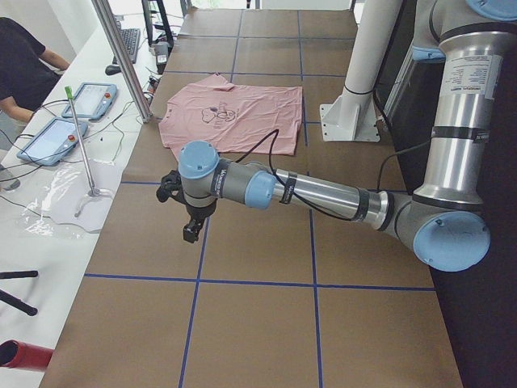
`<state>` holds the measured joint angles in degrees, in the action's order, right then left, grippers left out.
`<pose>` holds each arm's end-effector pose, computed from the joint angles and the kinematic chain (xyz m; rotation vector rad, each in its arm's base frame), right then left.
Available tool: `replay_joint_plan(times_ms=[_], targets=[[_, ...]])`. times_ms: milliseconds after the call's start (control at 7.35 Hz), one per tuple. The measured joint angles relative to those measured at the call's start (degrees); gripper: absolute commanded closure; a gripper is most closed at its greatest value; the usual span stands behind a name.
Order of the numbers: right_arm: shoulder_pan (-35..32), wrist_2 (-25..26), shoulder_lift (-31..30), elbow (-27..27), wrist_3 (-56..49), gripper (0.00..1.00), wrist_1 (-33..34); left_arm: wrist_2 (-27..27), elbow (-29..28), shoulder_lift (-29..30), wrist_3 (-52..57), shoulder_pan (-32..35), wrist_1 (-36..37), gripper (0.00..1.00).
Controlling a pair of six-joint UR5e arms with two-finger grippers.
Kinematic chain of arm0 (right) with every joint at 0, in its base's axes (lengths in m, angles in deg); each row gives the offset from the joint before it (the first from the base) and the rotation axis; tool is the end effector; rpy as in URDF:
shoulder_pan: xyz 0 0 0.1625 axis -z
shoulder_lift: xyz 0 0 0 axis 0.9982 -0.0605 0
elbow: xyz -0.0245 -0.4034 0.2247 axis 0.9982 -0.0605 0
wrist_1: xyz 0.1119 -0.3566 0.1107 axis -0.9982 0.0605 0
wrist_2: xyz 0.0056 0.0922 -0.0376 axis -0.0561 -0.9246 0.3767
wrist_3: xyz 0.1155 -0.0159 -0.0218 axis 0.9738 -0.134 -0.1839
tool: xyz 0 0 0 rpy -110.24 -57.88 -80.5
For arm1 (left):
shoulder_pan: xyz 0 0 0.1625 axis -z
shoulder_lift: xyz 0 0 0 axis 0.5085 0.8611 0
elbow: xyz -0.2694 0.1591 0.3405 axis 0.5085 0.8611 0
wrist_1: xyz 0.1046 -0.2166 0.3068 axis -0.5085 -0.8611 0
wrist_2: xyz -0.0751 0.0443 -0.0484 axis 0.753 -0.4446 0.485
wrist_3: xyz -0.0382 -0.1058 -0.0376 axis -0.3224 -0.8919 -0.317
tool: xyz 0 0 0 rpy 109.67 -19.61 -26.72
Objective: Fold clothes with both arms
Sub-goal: 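Move the right gripper toward the sleeve nearest it on the pink shirt, then grasp the sleeve nearest the right gripper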
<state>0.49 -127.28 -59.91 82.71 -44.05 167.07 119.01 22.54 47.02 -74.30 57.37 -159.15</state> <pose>0.0103 -0.4902 0.6442 0.1259 -0.8658 -0.0189 -0.0236 -0.5138 0.5809 0.3494 0.8599 0.2759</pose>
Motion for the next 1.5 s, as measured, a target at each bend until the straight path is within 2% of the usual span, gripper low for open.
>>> replay_joint_plan(times_ms=[272,681,817,1089,1361,1497], targets=[[7.0,-2.0,5.6,-3.2,4.0,0.00,-3.7,3.0,-1.8,0.3,-1.9,-1.0,-12.2,0.00],[13.2,-2.2,18.8,-11.1,12.9,0.00,-5.7,2.8,-5.9,6.0,-16.4,-5.6,-17.3,0.00],[14.7,-1.0,23.1,-13.8,15.7,0.00,-5.8,0.6,-6.7,8.0,-22.0,-8.1,-18.1,0.00],[18.4,3.8,28.4,-16.9,22.8,0.00,-7.4,-4.2,-6.6,9.7,-28.0,-10.7,-18.8,0.00],[23.6,10.7,29.7,-21.9,33.3,0.00,-19.7,-5.2,-6.3,10.7,-29.1,-11.1,-18.8,0.00],[26.0,13.6,29.8,-23.8,36.4,0.00,-23.7,-5.3,-6.3,10.9,-29.4,-11.1,-18.8,0.00]])
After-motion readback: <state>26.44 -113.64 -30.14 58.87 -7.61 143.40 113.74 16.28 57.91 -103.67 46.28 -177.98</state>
